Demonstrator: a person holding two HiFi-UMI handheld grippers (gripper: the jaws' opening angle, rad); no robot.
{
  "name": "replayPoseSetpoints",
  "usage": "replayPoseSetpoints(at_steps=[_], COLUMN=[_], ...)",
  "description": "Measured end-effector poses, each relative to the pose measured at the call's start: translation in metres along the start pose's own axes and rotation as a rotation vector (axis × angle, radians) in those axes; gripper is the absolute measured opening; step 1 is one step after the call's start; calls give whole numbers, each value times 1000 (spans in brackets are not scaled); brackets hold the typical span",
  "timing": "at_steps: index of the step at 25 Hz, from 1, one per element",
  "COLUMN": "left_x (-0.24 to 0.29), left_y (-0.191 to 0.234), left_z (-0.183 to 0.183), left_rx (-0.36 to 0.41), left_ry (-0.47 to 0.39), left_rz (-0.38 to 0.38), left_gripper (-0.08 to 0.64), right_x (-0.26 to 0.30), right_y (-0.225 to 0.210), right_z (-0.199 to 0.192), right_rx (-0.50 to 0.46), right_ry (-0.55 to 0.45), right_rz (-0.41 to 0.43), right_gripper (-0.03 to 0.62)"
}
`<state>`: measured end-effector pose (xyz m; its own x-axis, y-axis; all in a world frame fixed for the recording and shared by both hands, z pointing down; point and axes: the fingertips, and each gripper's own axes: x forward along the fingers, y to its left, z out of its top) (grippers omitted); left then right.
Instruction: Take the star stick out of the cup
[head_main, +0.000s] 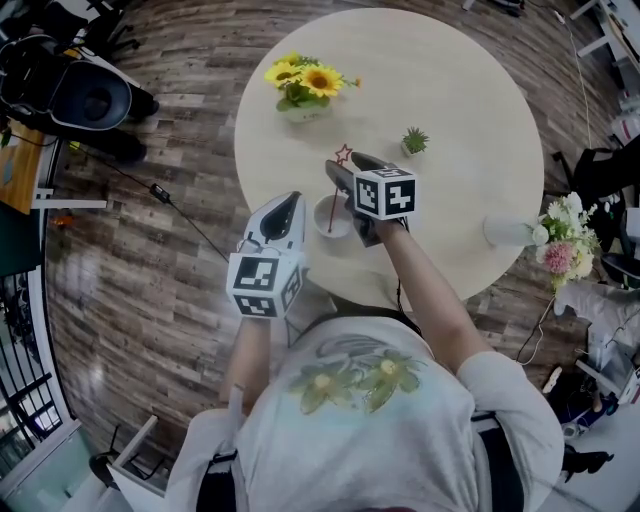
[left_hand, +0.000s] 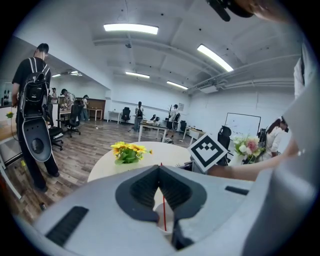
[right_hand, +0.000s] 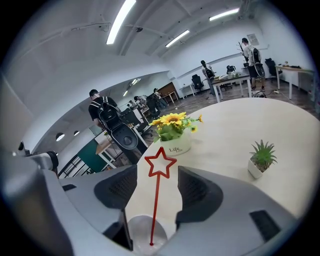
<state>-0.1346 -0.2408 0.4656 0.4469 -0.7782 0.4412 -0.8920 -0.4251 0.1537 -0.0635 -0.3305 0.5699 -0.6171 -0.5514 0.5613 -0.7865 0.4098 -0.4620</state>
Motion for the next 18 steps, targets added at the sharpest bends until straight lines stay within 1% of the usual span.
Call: replayPoseSetpoints(at_steps=[5, 6, 8, 10, 12, 18], left_x=[2, 1, 1, 0, -1, -3], left_y=[0, 0, -1, -2, -2, -2], left_z=[0, -1, -1, -1, -1, -2], left_rx=[-1, -1, 0, 2, 4, 3], left_ry=[5, 6, 6, 7, 7, 8], left_rz=[-4, -4, -4, -3, -3, 1], left_gripper=[3, 3, 3, 3, 3, 3], right_x=[3, 3, 1, 0, 0, -1], right_y=[2, 1, 0, -1, -1, 0], right_z=[-1, -1, -2, -1, -1, -2], right_rx=[-6, -11, -21, -26, -28, -43], right_ry=[11, 12, 11, 9, 8, 19], right_rz=[14, 9, -4, -7, -8, -13], right_gripper=[262, 246, 194, 171, 135, 132])
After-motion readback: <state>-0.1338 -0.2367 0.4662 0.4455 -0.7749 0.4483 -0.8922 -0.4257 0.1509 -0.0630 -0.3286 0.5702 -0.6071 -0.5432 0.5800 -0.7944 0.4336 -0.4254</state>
